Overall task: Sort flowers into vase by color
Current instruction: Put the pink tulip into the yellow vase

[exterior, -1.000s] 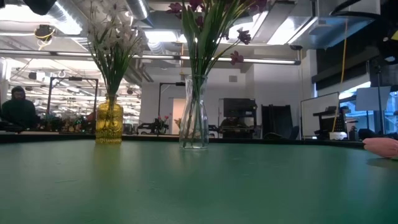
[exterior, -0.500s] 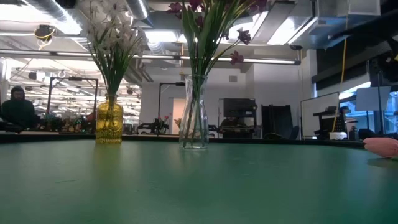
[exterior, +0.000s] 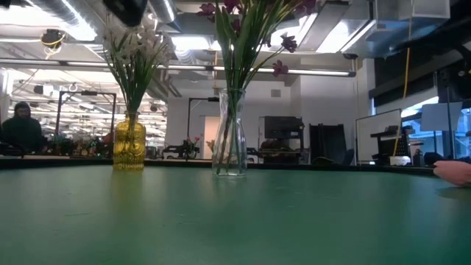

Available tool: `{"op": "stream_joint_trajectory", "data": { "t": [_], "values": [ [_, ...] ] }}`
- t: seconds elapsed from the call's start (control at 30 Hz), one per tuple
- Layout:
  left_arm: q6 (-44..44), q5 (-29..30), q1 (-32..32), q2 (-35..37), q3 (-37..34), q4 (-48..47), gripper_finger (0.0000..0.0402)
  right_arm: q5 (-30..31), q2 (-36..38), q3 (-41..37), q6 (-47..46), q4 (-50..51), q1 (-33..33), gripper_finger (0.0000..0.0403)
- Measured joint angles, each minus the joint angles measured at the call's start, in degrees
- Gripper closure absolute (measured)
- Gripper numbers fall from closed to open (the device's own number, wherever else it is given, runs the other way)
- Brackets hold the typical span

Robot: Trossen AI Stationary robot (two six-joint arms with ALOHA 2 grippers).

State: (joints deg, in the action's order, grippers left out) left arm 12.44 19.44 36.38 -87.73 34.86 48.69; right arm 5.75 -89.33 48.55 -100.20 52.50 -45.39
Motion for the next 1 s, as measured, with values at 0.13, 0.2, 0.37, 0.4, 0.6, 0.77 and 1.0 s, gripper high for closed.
{"op": "stream_joint_trajectory", "data": {
  "t": [0.13,0.2,0.37,0.4,0.6,0.77,1.0],
  "values": [
    [1.61,1.32,0.22,0.05,-7.94,11.28,0.0217,0.88,1.90,0.09,-0.30,-0.05,-0.02,0.0127],
    [2.81,2.60,0.20,0.03,-12.29,17.05,0.0221,1.52,2.65,0.25,-0.32,0.03,-0.02,0.0127],
    [5.01,5.80,0.20,0.05,-19.77,27.07,0.0227,1.95,3.25,0.07,-2.27,0.00,-0.94,0.0127],
    [5.31,6.69,0.20,0.05,-20.52,27.48,0.0227,2.10,3.18,-0.03,-3.14,0.02,-1.44,0.0127],
    [5.33,8.45,0.17,0.05,-20.78,27.91,0.0228,3.23,2.87,-2.39,-10.23,-1.89,-4.99,0.0127],
    [5.01,8.45,0.17,0.07,-19.99,28.15,0.0228,4.91,2.97,-6.88,-12.52,-9.79,-6.14,0.0127],
    [5.85,8.40,0.17,0.07,-19.94,28.09,0.0228,6.78,3.09,-8.32,-12.73,-10.81,-6.08,0.0127]
  ]
}}
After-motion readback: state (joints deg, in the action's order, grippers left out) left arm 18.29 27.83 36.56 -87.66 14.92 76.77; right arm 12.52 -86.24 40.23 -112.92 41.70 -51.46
